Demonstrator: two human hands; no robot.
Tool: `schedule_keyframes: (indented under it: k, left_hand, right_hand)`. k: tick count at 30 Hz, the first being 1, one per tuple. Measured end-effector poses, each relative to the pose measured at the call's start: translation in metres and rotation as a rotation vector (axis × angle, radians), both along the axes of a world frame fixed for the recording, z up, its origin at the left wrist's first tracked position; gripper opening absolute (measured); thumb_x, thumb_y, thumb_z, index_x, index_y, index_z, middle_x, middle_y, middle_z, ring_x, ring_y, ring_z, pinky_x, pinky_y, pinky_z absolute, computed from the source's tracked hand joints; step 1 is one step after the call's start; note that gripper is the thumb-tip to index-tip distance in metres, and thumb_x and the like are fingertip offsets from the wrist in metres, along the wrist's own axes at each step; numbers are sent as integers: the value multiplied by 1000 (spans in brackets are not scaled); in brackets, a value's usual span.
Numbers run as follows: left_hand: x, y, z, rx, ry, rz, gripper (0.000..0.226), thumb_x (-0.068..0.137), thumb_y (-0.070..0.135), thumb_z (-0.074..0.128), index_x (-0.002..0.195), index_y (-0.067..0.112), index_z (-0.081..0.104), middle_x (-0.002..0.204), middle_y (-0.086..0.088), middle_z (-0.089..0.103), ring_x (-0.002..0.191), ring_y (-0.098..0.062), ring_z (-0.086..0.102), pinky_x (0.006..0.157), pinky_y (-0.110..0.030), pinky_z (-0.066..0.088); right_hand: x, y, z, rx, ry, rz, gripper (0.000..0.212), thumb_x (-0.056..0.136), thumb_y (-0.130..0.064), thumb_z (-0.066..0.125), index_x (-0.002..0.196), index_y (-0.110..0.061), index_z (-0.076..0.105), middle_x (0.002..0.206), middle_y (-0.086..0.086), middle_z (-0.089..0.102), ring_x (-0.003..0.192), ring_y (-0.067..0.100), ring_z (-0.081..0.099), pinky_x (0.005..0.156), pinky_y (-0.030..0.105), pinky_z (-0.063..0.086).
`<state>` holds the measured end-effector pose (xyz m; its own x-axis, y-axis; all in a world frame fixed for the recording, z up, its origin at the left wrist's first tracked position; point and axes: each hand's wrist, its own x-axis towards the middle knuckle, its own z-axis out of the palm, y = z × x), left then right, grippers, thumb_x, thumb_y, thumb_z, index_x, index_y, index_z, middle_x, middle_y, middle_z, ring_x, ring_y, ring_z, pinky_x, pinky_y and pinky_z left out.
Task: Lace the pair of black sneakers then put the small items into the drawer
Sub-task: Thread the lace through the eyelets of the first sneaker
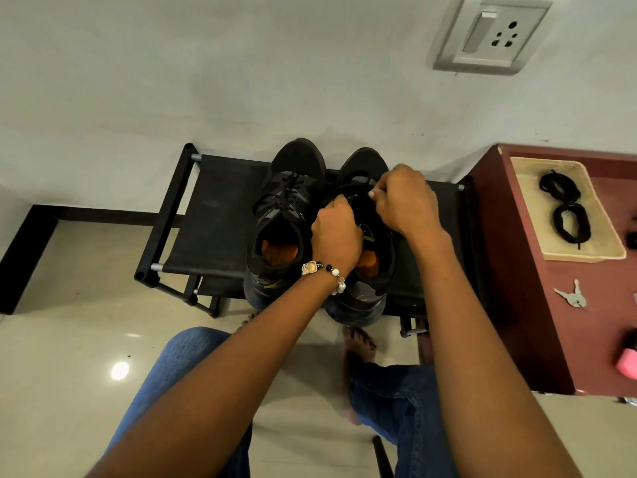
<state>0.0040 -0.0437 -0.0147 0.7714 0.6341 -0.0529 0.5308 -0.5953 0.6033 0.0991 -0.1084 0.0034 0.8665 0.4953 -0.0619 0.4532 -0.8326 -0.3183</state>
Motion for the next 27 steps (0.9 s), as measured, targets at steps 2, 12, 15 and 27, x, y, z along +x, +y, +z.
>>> schedule_keyframes:
  k: [2, 12, 15, 27]
  left_hand:
    - [0, -1, 0, -2, 2, 0, 26, 95, 6, 48, 120, 4, 54, 117, -15, 62, 107, -33, 59, 77, -32, 45]
    - [-1, -2, -1, 1, 11, 9, 29, 94, 4, 50, 122, 2, 53, 120, -15, 60, 112, -32, 55, 89, -35, 45]
    - [0, -1, -1, 2, 1, 13, 31, 94, 3, 49, 125, 2, 52, 120, -16, 61, 112, -33, 56, 89, -35, 47]
    - [0, 0, -2, -6, 1, 16, 27, 94, 5, 48, 121, 5, 54, 113, -14, 63, 106, -32, 59, 83, -34, 47]
  right_hand:
    - [0, 0, -2, -10, 33, 11, 20, 97, -21, 53, 103, -7, 66, 114, 11, 57, 109, 31, 53, 93, 55, 44]
    - [23, -47, 54, 2009, 879, -293, 20, 102, -15, 42, 87, -10, 53, 79, 7, 63, 68, 23, 65, 74, 41, 58]
    - [30, -57, 53, 1985, 693, -317, 21, 103, -18, 42, 84, -16, 50, 70, 1, 55, 50, 12, 41, 49, 24, 37]
    - [9, -8, -11, 208, 160, -88, 19, 90, -32, 68, 90, -14, 72, 97, 8, 70, 89, 26, 65, 75, 33, 51]
